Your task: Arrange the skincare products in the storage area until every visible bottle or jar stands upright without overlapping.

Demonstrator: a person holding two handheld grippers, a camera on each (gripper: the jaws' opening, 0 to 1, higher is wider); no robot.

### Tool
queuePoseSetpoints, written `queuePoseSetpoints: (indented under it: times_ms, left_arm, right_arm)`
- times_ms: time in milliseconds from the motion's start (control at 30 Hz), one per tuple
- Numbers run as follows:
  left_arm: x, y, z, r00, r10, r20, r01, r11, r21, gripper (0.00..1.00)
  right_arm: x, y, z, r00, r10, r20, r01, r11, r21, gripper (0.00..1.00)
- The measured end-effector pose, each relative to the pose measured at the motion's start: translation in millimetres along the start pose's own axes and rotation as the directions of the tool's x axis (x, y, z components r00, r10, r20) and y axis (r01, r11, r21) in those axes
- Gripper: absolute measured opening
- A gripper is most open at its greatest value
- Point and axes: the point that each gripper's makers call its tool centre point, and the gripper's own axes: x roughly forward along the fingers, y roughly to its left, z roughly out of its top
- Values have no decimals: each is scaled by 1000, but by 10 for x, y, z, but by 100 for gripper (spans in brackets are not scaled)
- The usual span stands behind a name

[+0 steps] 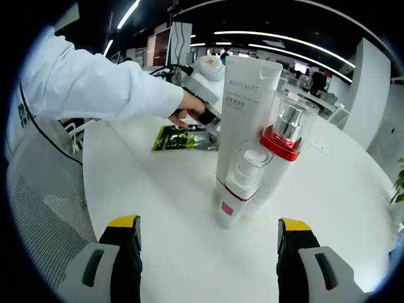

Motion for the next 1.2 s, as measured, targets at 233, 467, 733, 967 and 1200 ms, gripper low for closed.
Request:
queuePoseSetpoints:
  times_ms: [233,467,733,967,1200]
  left_arm:
    - [-44,11,42,1000,-14,14,15,1000,-12,22]
    - [-26,82,51,1000,-14,17,14,1000,-23,22]
    - [-95,143,92,999,5,42,-6,1000,8,21]
    - [-138,221,68,999,5,33,-4,999,-35,21]
    - [-208,181,62,1000,-5,29,8,997,-80,21]
  right_arm:
    - [-1,-25,17,1000,-9,11,9,1000,16,88]
    - [-4,-22,20,1000,-10,13,10,1000,18,88]
    - [-5,-21,19,1000,-10,10,10,1000,14,88]
    - [-5,-22,17,1000,-10,8,10,1000,8,87]
    - [-6,-17,17,1000,-10,4,10,1000,1,87]
